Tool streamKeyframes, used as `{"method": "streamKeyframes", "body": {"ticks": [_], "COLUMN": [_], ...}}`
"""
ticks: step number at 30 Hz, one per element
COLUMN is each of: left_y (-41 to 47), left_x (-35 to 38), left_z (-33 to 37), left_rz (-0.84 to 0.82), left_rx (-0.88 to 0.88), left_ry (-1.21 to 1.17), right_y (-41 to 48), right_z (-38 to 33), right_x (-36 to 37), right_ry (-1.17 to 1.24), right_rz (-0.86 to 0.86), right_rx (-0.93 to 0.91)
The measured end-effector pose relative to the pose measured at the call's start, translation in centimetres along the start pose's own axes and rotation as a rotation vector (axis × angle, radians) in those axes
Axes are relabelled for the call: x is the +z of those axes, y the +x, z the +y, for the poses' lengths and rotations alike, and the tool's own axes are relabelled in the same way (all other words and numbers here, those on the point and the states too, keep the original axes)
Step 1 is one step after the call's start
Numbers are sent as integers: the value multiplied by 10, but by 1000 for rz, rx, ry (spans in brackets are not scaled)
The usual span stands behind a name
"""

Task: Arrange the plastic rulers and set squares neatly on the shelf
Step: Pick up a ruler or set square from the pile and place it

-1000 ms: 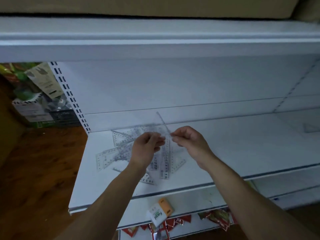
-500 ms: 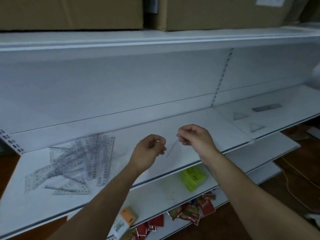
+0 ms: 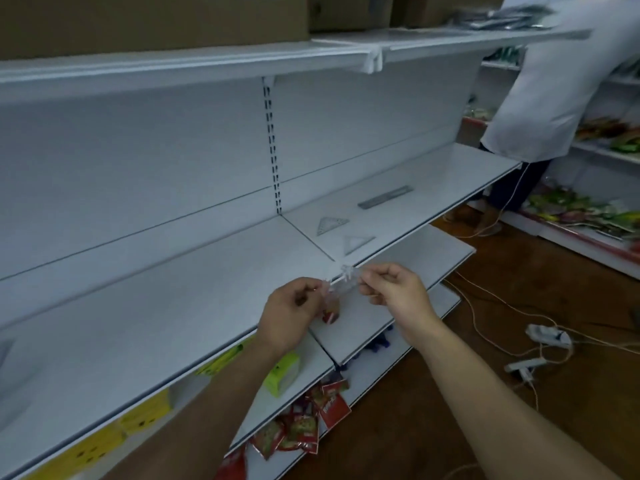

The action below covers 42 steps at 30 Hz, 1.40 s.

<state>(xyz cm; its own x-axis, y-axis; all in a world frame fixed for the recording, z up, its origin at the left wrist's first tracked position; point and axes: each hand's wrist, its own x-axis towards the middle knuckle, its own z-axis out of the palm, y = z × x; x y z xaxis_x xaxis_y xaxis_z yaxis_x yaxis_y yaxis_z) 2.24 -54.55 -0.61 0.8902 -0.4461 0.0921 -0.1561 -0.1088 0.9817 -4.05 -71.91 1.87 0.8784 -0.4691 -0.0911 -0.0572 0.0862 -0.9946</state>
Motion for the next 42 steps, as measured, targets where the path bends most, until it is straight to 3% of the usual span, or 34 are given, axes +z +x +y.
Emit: {"method": "streamKeyframes", "body": {"ticks": [9,20,30,33,37,42], "left_y": [85,190,191,184,177,169], "left_x": [71,99,95,100,106,109], "left_z": [-11,-37,-49,-50,-51,-61], "left_rz": [48,230,382,510,624,609], "left_rx": [4,-50,-127,-145,-166,-114], "left_ry": [70,51,87,127,228,462], "right_y": [94,229,291,298,307,318], "right_z": [12,5,24,28,32,49], "right_x": [-67,-97,-86,-81,-85,-93], "right_ry": [-104,-321,-348,-341,-436,-582], "right_rz": [28,-226,-397,-489,-637,-708], "right_rx": [33,-66,-209,-222,-349,-545]}}
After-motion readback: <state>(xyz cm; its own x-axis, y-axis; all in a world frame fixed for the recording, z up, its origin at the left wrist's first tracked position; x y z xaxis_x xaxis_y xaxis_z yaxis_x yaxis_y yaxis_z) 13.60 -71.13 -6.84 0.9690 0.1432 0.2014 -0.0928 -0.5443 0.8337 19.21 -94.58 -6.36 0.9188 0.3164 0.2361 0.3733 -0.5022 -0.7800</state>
